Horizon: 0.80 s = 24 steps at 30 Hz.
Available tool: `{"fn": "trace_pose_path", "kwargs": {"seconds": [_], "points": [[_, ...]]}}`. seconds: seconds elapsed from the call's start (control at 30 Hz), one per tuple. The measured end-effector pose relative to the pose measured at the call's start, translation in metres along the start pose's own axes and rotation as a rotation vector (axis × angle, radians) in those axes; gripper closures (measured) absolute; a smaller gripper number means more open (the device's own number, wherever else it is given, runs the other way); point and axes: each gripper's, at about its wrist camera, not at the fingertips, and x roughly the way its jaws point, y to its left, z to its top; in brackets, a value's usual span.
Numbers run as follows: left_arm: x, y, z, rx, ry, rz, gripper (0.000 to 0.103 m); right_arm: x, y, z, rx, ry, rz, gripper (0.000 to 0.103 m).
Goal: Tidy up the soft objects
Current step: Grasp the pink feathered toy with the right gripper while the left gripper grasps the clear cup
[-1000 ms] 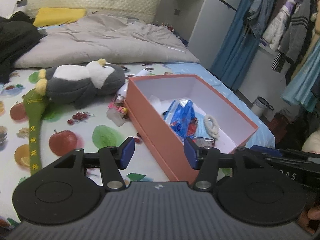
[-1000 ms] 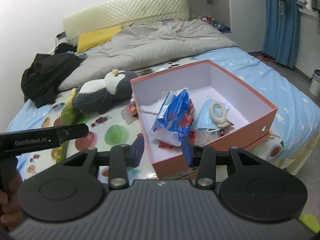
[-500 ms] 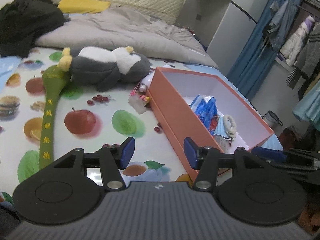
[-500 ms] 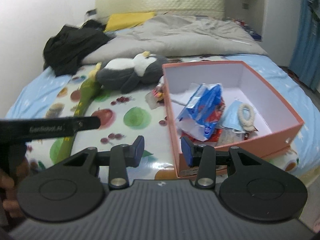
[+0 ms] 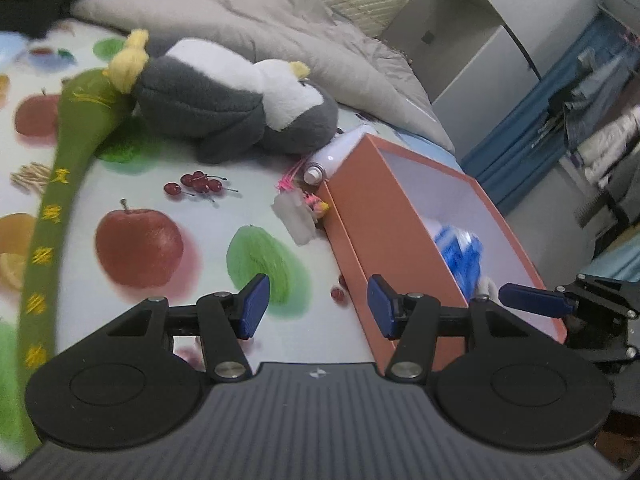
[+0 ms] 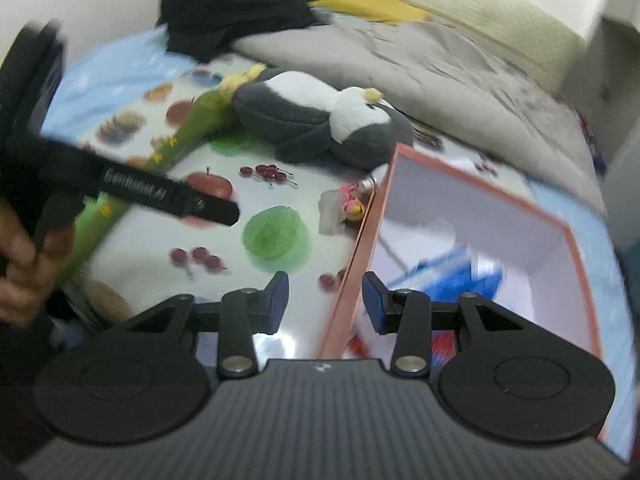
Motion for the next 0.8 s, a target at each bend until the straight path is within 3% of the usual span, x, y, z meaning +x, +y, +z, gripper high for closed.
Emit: {"fn": "trace_pose_path", "kwargs": {"seconds": [0.5,0.8], "points": [[0.125,0.048,0.061,-0.132,0.064,-0.054,0.044,0.121,-0.014,0.076,-0.499,0.129,0.083,0.062],[0.174,0.063,0.076,-0.165,0.1,-0.088,0.048,0.178,-0.004,0.085,-0.737,0.241,0.145,0.069]]}}
